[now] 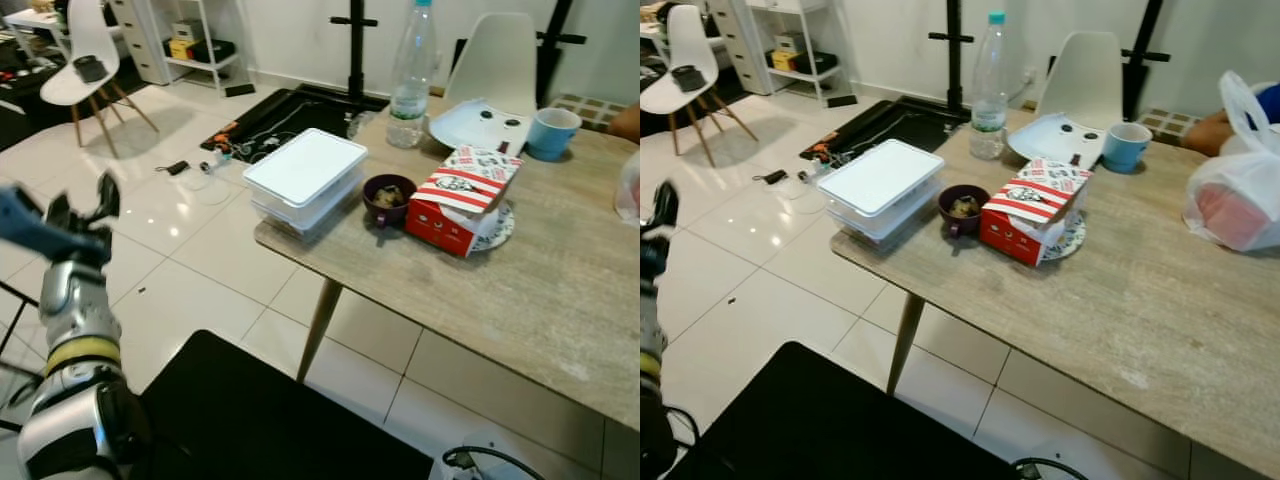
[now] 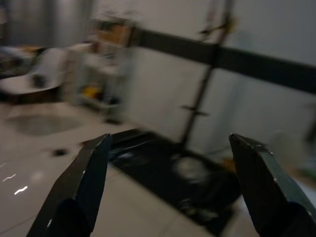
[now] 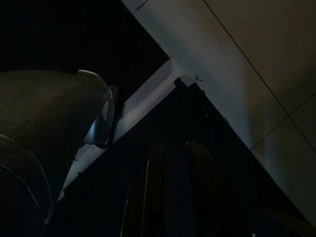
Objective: Restocking fridge
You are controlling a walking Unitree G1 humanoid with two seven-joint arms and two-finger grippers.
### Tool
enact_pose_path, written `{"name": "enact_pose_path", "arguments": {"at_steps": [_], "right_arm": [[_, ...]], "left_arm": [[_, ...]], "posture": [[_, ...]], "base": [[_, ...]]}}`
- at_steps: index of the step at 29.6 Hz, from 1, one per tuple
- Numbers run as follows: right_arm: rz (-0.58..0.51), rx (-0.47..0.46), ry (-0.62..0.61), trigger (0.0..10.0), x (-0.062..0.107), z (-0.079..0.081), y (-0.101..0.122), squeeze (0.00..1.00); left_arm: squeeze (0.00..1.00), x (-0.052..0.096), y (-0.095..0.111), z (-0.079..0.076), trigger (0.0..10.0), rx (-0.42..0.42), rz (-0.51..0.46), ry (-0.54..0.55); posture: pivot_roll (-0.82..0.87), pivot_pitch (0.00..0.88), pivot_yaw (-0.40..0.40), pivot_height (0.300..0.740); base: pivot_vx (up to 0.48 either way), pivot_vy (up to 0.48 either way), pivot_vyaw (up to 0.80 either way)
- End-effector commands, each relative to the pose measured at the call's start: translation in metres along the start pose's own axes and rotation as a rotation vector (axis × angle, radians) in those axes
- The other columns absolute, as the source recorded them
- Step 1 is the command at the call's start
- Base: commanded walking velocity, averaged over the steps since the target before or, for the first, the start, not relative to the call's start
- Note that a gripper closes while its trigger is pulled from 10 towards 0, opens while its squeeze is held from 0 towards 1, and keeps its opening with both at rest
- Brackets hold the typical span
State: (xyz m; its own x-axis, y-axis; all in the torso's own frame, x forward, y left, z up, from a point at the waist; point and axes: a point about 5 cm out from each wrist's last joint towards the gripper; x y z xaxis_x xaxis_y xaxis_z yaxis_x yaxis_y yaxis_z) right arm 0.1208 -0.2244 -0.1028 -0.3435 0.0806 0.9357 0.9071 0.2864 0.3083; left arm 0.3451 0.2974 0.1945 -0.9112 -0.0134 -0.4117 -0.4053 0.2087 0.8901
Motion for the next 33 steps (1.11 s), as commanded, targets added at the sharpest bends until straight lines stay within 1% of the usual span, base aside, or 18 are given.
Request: {"name": "enact_pose_path", "arguments": {"at_steps": [1, 2, 4, 6, 7, 8, 9, 10, 12, 13, 16, 20, 25, 27, 28, 30, 31, 33], "right_arm": [[-0.012, -0.003, 0.002, 10.0, 0.0, 0.001, 0.003, 0.0], [-0.009, 0.007, 0.005, 10.0, 0.0, 0.003, 0.003, 0.0], [-0.009, 0.007, 0.005, 10.0, 0.0, 0.003, 0.003, 0.0], [-0.016, 0.021, 0.007, 10.0, -0.001, 0.003, 0.005, 0.0], [-0.02, 0.028, 0.006, 10.0, -0.001, 0.002, 0.006, 0.0], [-0.021, 0.036, 0.006, 10.0, -0.001, 0.002, 0.006, 0.0], [-0.021, 0.036, 0.006, 10.0, -0.001, 0.002, 0.006, 0.0], [-0.02, 0.04, 0.006, 10.0, -0.001, 0.001, 0.006, 0.0], [-0.021, 0.04, 0.006, 10.0, 0.0, 0.001, 0.006, 0.0], [-0.02, 0.041, 0.0, 10.0, 0.0, -0.004, 0.004, 0.0], [-0.02, 0.041, -0.003, 10.0, 0.001, -0.005, 0.004, 0.0], [0.01, 0.069, -0.004, 10.0, 0.002, -0.007, -0.01, 0.0], [0.027, 0.043, 0.0, 10.0, 0.003, -0.006, -0.017, 0.0], [0.029, 0.039, -0.001, 10.0, 0.004, -0.006, -0.022, 0.0], [0.029, 0.039, -0.001, 10.0, 0.004, -0.006, -0.022, 0.0], [0.025, 0.041, -0.003, 10.0, 0.004, -0.006, -0.025, 0.0], [0.025, 0.041, -0.003, 10.0, 0.004, -0.006, -0.025, 0.0], [0.011, 0.041, -0.002, 10.0, 0.004, -0.005, -0.024, 0.0]], "left_arm": [[1.0, -0.006, -0.004, -0.023, 10.0, 0.037, 0.009, -0.132], [1.0, -0.009, -0.01, -0.042, 10.0, 0.055, 0.024, -0.233], [1.0, -0.009, -0.01, -0.042, 10.0, 0.055, 0.024, -0.233], [1.0, -0.005, -0.035, -0.085, 10.0, 0.068, 0.101, -0.427], [1.0, -0.002, -0.046, -0.1, 10.0, 0.072, 0.137, -0.48], [1.0, 0.001, -0.054, -0.11, 10.0, 0.086, 0.161, -0.513], [1.0, 0.001, -0.054, -0.11, 10.0, 0.086, 0.161, -0.513], [0.09, 0.003, -0.058, -0.115, 10.0, 0.096, 0.173, -0.526], [0.09, 0.005, -0.062, -0.12, 10.0, 0.102, 0.186, -0.538], [0.0, 0.011, -0.076, -0.132, 10.0, 0.083, 0.247, -0.54], [0.0, 0.012, -0.082, -0.135, 10.0, 0.066, 0.273, -0.533], [0.0, 0.025, -0.11, -0.146, 10.0, 0.0, 0.406, -0.449], [0.0, 0.028, -0.116, -0.156, 10.0, 0.039, 0.425, -0.448], [0.0, 0.026, -0.116, -0.174, 10.0, 0.074, 0.417, -0.479], [0.0, 0.026, -0.116, -0.174, 10.0, 0.074, 0.417, -0.479], [0.0, 0.024, -0.116, -0.189, 10.0, 0.09, 0.406, -0.505], [0.0, 0.024, -0.116, -0.189, 10.0, 0.09, 0.406, -0.505], [0.0, 0.025, -0.117, -0.202, 10.0, 0.086, 0.399, -0.518]], "posture": [[-0.05, 0.0, 0.054, 0.74], [-0.05, 0.0, 0.05, 0.74], [-0.05, 0.0, 0.05, 0.74], [-0.05, 0.0, 0.034, 0.74], [-0.05, 0.0, 0.031, 0.74], [-0.06, 0.0, 0.03, 0.74], [-0.06, 0.0, 0.03, 0.74], [-0.06, 0.0, 0.03, 0.74], [-0.07, 0.003, 0.029, 0.74], [-0.07, 0.029, 0.024, 0.74], [-0.07, 0.029, 0.024, 0.74], [-0.11, 0.087, 0.035, 0.74], [-0.13, 0.101, 0.036, 0.74], [-0.15, 0.136, 0.043, 0.74], [-0.15, 0.136, 0.043, 0.74], [-0.15, 0.146, 0.045, 0.74], [-0.15, 0.146, 0.045, 0.74], [-0.15, 0.157, 0.047, 0.74]], "base": [[0.0, 0.0, 0.0], [0.0, 0.0, 0.0], [0.0, 0.0, 0.0], [0.0, 0.0, 0.0], [0.0, 0.0, 0.0], [0.0, 0.0, 0.0], [0.0, 0.0, 0.0], [0.0, 0.0, 0.0], [0.0, 0.0, 0.0], [0.0, 0.0, 0.0], [0.0, 0.0, 0.0], [0.0, 0.0, 0.0], [0.0, 0.0, -0.52], [0.0, 0.0, -0.67], [0.0, 0.0, -0.67], [0.0, 0.0, -0.68], [0.0, 0.0, -0.68], [0.0, 0.0, -0.7]]}}
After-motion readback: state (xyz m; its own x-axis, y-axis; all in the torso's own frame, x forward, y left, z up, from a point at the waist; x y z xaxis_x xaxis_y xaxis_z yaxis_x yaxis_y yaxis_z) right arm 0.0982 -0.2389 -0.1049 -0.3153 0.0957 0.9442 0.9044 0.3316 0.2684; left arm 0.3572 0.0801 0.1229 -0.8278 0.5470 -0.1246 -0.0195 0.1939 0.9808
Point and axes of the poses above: a point about 5 cm out from each wrist's last joint towards the gripper, its own x axis pointing back from the gripper into the wrist, its own y axis along the axis of the wrist's last joint, z = x × y, and after that the axes turned 3 degrees about -x, right-handed
